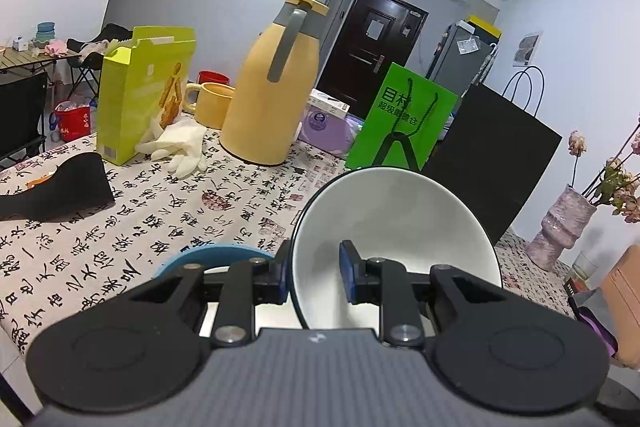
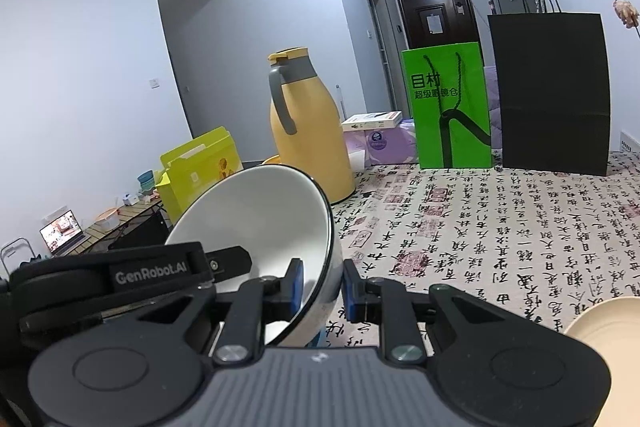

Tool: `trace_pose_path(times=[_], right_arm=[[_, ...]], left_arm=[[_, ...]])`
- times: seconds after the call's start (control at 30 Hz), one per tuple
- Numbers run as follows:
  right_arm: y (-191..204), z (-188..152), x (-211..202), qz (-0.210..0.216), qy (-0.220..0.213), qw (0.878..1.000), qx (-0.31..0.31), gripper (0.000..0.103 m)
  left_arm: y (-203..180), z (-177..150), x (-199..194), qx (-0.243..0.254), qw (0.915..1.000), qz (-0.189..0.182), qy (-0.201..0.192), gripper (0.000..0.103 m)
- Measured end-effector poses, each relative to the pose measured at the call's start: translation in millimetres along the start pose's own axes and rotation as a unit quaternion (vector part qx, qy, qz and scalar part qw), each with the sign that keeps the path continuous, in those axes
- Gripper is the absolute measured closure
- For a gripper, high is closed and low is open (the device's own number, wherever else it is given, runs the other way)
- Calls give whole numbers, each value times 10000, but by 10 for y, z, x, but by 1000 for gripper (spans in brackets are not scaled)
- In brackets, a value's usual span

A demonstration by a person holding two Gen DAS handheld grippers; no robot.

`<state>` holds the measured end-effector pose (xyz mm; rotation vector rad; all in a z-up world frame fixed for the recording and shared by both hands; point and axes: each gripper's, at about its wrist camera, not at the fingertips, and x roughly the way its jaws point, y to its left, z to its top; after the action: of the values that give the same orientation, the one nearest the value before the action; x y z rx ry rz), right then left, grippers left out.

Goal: Organize plates and bowls
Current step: 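Lower the small white bowl into the nested white and blue bowls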

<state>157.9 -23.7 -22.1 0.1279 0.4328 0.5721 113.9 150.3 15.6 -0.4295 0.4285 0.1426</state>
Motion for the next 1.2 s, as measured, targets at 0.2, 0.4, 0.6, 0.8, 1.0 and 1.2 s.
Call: trace_pose_path(times=[0.2, 0.4, 0.6, 0.8, 1.0, 1.2], right_arm=[[22, -33, 94, 79, 63, 9999, -1, 83], [33, -62, 167, 116, 152, 9998, -9, 83], [46, -110, 237, 148, 258, 9996, -6, 83], [44, -156, 309, 171, 376, 9991, -4, 83], [54, -177, 356, 180, 453, 9988, -11, 83], [55, -205, 429, 222, 585, 9980, 22, 83]], left_arm=[[66, 5, 51, 5, 10000, 75, 45, 79], [141, -10, 92, -21, 9999, 102, 130, 79], [201, -37, 124, -54, 9997, 153, 190, 79], [259, -57, 177, -91, 9994, 189, 274, 79], [315, -85, 209, -119, 9992, 195, 334, 79], [373, -123, 249, -122, 9987, 254, 428, 79]])
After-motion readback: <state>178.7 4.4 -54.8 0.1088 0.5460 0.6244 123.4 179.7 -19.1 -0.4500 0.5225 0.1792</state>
